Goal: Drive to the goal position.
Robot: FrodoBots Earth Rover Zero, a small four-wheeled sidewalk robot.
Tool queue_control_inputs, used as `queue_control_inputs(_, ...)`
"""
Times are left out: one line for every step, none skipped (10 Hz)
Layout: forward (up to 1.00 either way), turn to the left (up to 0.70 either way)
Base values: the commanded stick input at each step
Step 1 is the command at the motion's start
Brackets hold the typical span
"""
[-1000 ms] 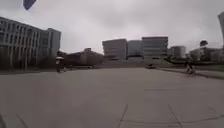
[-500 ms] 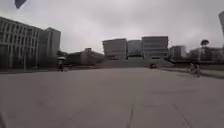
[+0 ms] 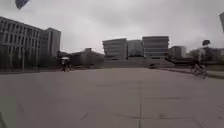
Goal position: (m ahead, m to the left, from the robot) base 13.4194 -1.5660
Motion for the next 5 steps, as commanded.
queue_control_inputs(0.70, 0.00)
queue_control_inputs(0.70, 0.00)
queue_control_inputs(0.70, 0.00)
queue_control_inputs(0.70, 0.00)
queue_control_inputs(0.70, 0.00)
